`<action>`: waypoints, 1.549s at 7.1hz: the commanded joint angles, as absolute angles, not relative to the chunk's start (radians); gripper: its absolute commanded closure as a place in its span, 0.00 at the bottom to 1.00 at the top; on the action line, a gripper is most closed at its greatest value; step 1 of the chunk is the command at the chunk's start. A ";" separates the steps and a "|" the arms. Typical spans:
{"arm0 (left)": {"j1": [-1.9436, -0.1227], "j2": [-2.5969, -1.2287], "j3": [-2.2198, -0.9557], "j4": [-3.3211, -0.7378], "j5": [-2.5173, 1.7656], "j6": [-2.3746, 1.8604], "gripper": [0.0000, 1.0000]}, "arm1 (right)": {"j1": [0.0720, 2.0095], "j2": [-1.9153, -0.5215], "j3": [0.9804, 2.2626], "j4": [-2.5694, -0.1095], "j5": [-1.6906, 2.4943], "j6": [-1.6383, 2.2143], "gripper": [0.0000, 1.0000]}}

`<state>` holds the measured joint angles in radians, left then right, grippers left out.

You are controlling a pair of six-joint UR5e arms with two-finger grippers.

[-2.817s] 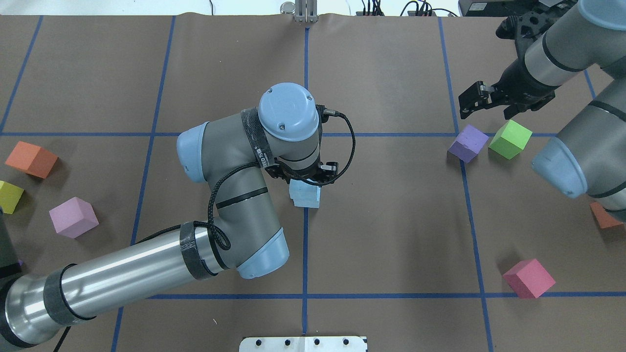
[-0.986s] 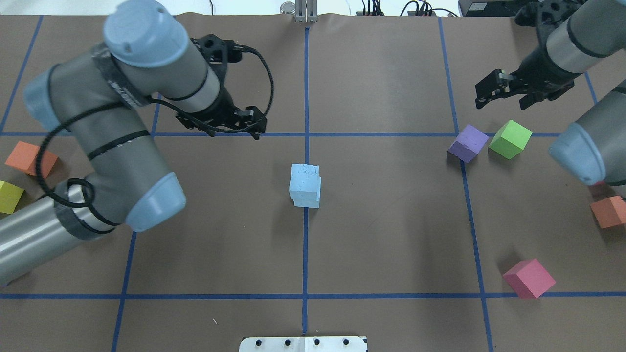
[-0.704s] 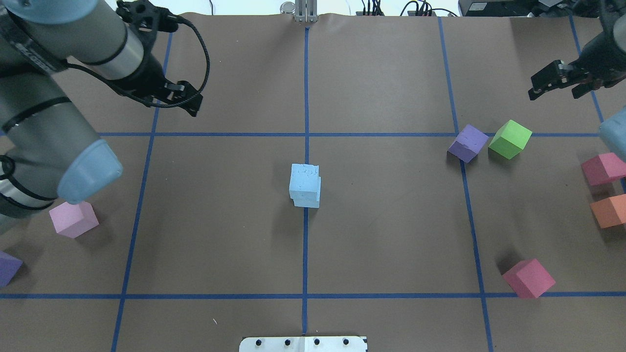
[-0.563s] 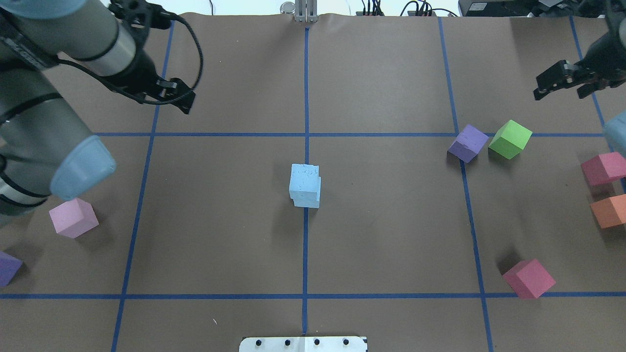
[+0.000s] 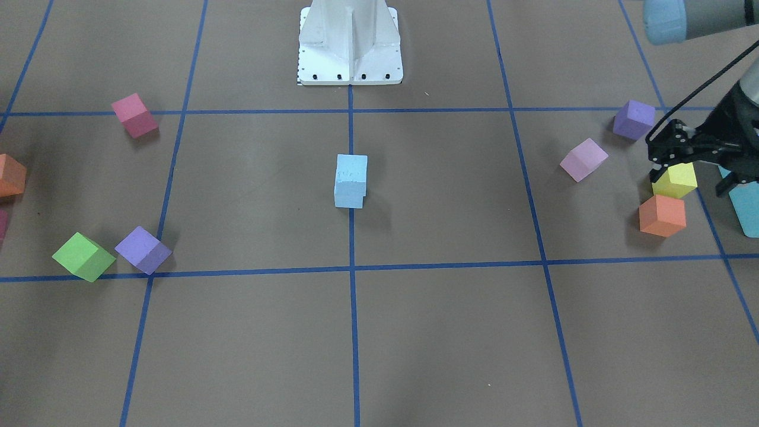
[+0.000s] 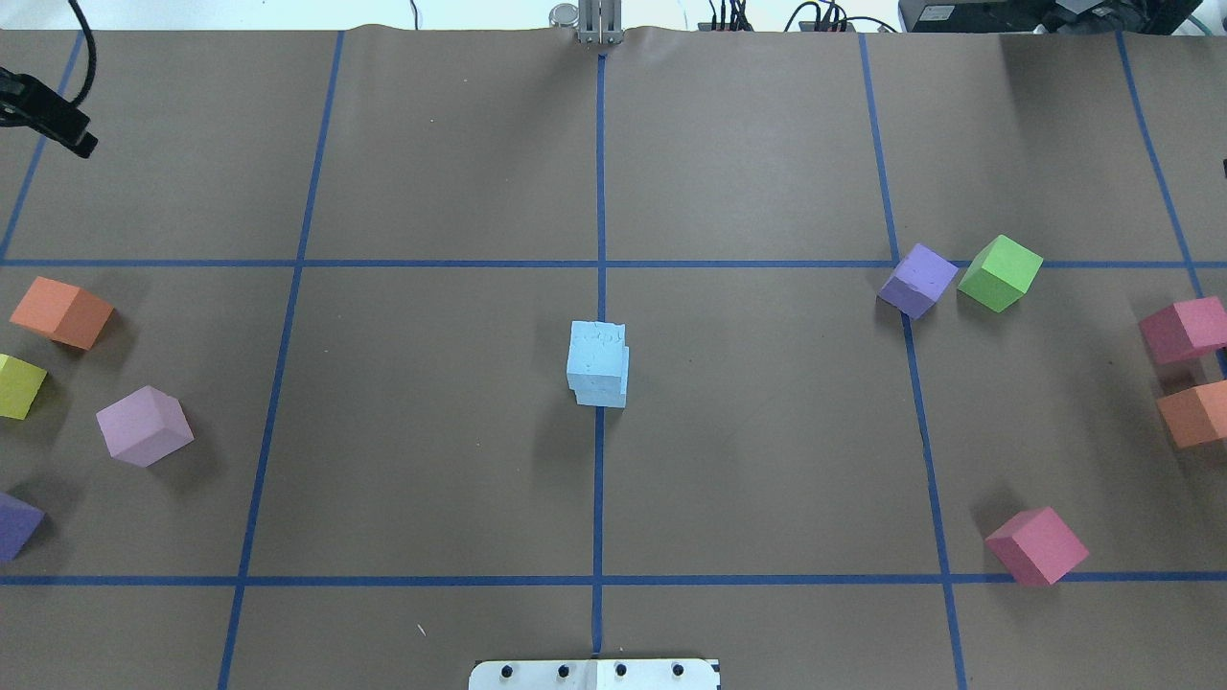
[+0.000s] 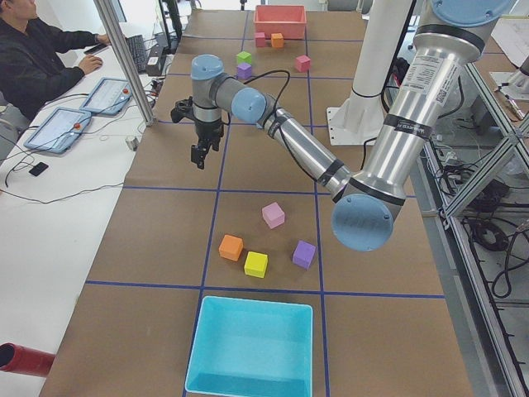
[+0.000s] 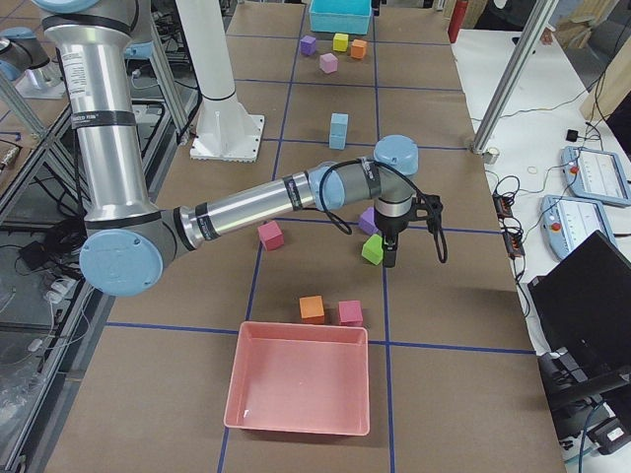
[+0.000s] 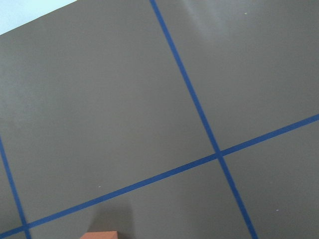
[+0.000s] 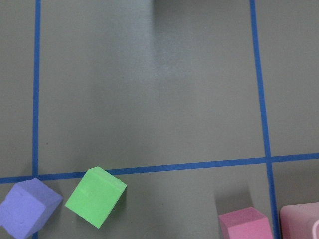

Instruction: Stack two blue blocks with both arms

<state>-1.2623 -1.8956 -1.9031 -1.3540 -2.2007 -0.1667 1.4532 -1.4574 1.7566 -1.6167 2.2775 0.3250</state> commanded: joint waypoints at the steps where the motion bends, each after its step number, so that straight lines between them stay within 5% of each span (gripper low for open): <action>1: -1.345 -1.795 -1.876 -1.388 -2.218 -0.068 0.00 | 1.535 -1.468 1.640 -1.615 2.281 0.129 0.00; 5: -1.501 -1.613 -1.784 -1.567 -2.321 0.132 0.00 | 1.572 -1.482 1.663 -1.611 2.321 0.124 0.00; 11: -1.591 -1.577 -1.730 -1.571 -2.422 0.137 0.00 | 1.583 -1.565 1.653 -1.471 2.286 0.120 0.00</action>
<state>-1.5814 -1.5825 -1.7445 -1.5726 -2.4134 0.1361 1.5779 -1.5505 1.6431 -1.4746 2.2819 0.1187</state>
